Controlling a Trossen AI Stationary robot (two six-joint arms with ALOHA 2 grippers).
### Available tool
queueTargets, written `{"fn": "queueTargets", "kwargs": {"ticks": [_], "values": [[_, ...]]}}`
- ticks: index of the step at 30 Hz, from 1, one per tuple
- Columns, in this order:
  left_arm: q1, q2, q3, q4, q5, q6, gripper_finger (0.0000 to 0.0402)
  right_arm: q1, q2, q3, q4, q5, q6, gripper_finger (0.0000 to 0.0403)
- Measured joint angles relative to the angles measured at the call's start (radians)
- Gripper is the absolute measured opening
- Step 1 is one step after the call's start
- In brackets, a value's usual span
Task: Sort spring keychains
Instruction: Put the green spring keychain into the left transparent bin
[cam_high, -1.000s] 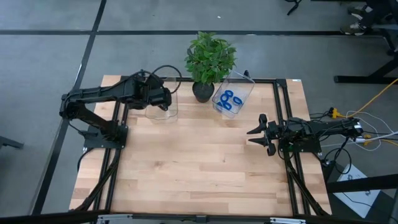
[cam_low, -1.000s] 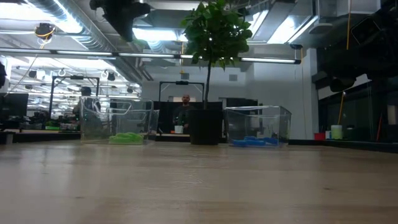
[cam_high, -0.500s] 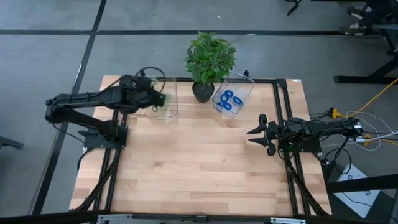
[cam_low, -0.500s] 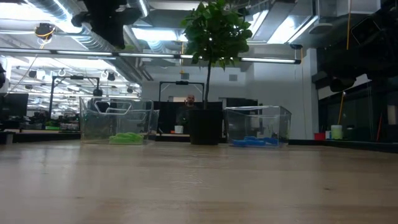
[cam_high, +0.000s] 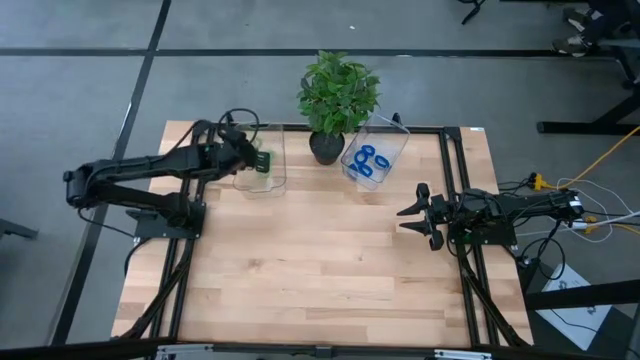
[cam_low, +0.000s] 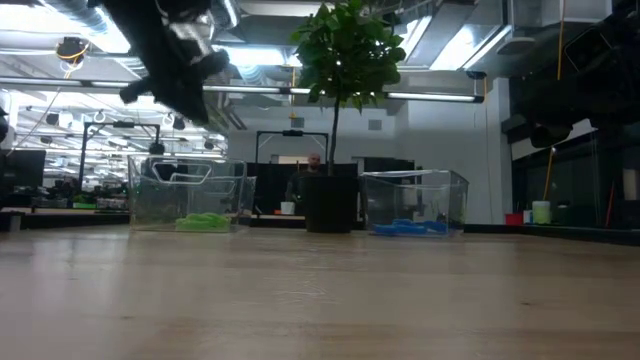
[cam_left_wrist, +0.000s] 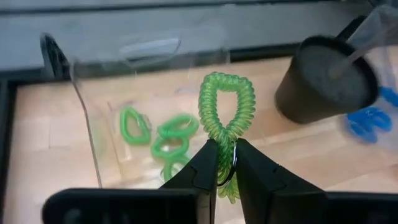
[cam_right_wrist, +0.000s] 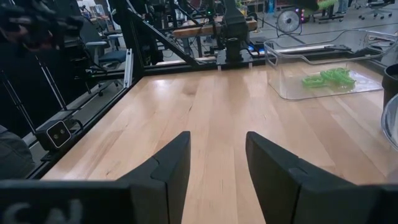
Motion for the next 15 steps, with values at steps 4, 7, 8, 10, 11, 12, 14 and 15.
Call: {"fn": "queueTargets", "kwargs": {"ticks": [4,7,8,10,11,12,14,15], "values": [[0.057,0.008,-0.072,0.076,0.087,-0.021,0.0042,0.0,0.0,0.0,0.0,0.0,0.0,0.0154],[0.092,0.008,-0.122,0.124,0.148,-0.024,0.0042,0.0,0.0,0.0,0.0,0.0,0.0,0.0154],[0.1,0.008,-0.137,0.146,0.159,-0.026,0.0043,0.0,0.0,0.0,0.0,0.0,0.0,0.0154],[0.116,0.008,-0.165,0.158,0.173,-0.044,0.0043,0.0,0.0,0.0,0.0,0.0,0.0,0.0154],[0.123,0.009,-0.173,0.157,0.174,-0.057,0.0043,0.0,0.0,0.0,0.0,0.0,0.0,0.0154],[0.128,0.009,-0.178,0.16,0.173,-0.066,0.0044,0.0,0.0,0.0,0.0,0.0,0.0,0.0154],[0.137,0.008,-0.19,0.162,0.171,-0.075,0.0044,0.0,0.0,0.0,0.0,0.0,0.0,0.0154],[0.14,0.009,-0.194,0.158,0.171,-0.075,0.0044,0.0,0.0,0.0,0.0,0.0,0.0,0.0154]]}}
